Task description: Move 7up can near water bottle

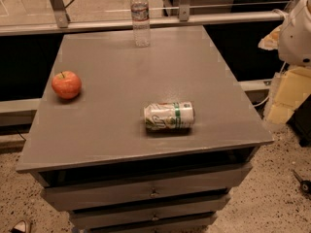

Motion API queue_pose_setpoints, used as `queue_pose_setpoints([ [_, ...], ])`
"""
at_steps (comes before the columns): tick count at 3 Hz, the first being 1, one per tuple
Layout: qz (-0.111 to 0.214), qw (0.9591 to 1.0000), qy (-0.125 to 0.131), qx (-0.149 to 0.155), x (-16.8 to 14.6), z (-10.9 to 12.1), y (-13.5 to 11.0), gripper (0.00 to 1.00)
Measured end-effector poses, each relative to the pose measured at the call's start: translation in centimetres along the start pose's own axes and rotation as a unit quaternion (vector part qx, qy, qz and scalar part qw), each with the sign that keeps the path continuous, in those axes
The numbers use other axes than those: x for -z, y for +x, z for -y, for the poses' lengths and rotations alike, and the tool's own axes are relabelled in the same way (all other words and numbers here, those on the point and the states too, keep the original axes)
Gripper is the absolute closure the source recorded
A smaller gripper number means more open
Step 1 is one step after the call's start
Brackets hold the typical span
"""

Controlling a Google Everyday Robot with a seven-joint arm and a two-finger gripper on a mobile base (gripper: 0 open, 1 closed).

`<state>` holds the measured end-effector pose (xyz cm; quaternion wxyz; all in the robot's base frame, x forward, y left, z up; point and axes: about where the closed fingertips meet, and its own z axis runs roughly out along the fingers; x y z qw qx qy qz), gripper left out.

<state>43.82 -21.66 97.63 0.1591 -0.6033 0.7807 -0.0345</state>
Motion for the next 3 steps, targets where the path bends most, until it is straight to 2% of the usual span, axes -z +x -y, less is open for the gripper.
queue_pose_setpoints([
  [1, 0.0, 1.0, 0.0, 0.0, 0.0, 0.0, 0.0, 0.0],
  [2, 0.017, 0.9998, -0.005, 0.008, -1.4, 0.1, -1.5, 0.0],
  [3, 0.063, 0.9977, -0.025, 0.008, -6.5, 0.9, -5.0, 0.0],
])
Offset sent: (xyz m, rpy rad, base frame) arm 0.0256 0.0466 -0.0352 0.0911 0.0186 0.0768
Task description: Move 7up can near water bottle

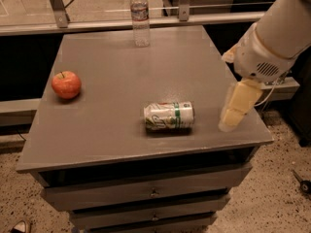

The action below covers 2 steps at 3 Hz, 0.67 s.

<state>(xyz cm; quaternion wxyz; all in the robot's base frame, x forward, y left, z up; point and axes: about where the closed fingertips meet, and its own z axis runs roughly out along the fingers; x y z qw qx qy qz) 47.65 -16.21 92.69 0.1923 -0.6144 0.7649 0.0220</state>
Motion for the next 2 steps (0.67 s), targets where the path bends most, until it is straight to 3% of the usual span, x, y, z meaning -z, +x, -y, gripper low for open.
queue_pose_setpoints([
  [2, 0.036, 0.999, -0.021, -0.018, -6.5, 1.1, -1.7, 0.0],
])
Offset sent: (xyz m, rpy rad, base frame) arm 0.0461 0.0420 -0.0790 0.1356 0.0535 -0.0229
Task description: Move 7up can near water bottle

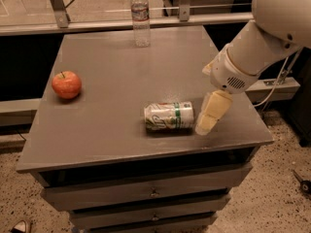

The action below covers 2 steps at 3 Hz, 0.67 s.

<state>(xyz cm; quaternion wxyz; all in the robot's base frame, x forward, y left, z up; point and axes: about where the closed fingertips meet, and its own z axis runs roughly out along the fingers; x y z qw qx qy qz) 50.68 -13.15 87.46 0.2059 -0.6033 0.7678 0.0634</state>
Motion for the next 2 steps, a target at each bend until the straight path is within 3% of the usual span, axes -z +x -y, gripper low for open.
queue_pose_setpoints([
  [2, 0.03, 0.9977, -0.048, -0.037, -3.9, -1.8, -2.3, 0.03],
])
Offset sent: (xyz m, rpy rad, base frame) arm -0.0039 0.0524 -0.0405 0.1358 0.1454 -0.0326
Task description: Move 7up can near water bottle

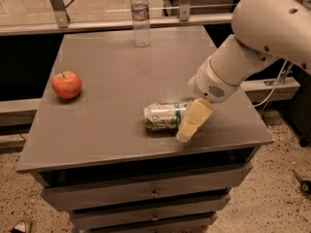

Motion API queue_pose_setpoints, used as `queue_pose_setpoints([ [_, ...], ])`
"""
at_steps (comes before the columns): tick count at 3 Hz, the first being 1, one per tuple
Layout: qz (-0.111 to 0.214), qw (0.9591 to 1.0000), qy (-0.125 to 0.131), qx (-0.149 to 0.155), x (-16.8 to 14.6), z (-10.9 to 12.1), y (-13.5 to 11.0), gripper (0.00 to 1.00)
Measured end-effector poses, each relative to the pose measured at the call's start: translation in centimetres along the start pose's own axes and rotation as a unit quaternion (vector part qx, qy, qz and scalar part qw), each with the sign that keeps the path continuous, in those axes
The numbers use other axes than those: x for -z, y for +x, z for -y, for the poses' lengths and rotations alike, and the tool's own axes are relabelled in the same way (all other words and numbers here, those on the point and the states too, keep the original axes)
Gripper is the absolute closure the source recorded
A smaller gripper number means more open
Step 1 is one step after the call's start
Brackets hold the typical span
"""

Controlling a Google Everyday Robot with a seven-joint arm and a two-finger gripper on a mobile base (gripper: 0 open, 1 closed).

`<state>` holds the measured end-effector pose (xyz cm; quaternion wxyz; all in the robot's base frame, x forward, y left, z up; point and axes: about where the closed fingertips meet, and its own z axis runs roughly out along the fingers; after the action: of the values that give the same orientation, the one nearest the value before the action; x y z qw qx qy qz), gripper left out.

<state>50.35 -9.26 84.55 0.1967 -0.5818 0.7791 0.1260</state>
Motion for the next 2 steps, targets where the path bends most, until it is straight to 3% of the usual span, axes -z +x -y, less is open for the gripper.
queue_pose_setpoints([
  [2, 0.015, 0.9997, -0.011, -0.013, -1.51, -1.28, -1.55, 0.49],
])
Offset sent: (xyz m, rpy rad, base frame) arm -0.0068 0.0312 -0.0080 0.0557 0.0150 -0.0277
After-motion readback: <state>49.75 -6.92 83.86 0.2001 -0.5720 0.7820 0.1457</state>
